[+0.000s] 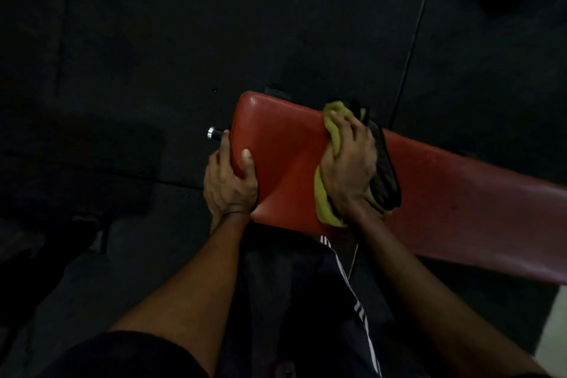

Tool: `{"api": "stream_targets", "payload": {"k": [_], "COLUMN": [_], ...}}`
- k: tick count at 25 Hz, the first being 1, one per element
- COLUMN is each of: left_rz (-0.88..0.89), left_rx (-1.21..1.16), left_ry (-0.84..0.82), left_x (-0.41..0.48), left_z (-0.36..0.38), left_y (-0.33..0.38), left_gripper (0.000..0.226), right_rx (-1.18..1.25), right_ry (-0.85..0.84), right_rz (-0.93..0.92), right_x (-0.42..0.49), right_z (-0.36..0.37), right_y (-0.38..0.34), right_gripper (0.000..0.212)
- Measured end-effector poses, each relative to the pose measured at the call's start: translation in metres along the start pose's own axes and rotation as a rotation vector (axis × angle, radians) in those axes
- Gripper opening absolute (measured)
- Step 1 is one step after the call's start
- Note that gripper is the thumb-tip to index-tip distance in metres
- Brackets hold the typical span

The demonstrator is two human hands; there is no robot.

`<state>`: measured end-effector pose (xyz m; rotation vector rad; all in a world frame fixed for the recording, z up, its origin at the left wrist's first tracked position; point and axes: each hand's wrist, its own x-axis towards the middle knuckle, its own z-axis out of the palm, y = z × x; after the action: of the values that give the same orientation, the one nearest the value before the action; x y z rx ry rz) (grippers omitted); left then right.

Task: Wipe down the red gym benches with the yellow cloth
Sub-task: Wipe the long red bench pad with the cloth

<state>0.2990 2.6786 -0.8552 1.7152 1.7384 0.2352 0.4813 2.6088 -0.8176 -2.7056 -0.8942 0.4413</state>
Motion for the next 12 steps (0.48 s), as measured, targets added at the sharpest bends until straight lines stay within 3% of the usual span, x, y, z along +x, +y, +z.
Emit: {"api": "stream_targets", "payload": {"k": [5, 8, 12], "left_rz": [0.051, 0.127, 0.566], "left_rx": [-0.033, 0.034, 0.115], "left_ry": [-0.072, -0.121, -0.316], "left_x": [0.002, 0.002, 0.036], "left_z": [-0.003, -0.014, -0.012], "left_y": [-0.001, 0.002, 0.043], "left_gripper": [0.058, 0.06, 0.062], "right_rx": [-0.125, -0.046, 0.035], "right_ry": [-0.056, 0.036, 0.065], "right_rz": [-0.149, -0.015, 0.183], "right_x": [0.002, -0.063, -0.164], "right_z": [0.015, 0.013, 0.038], "right_y": [-0.022, 0.002, -0.007], "right_gripper": [0.055, 0.066, 0.075]}}
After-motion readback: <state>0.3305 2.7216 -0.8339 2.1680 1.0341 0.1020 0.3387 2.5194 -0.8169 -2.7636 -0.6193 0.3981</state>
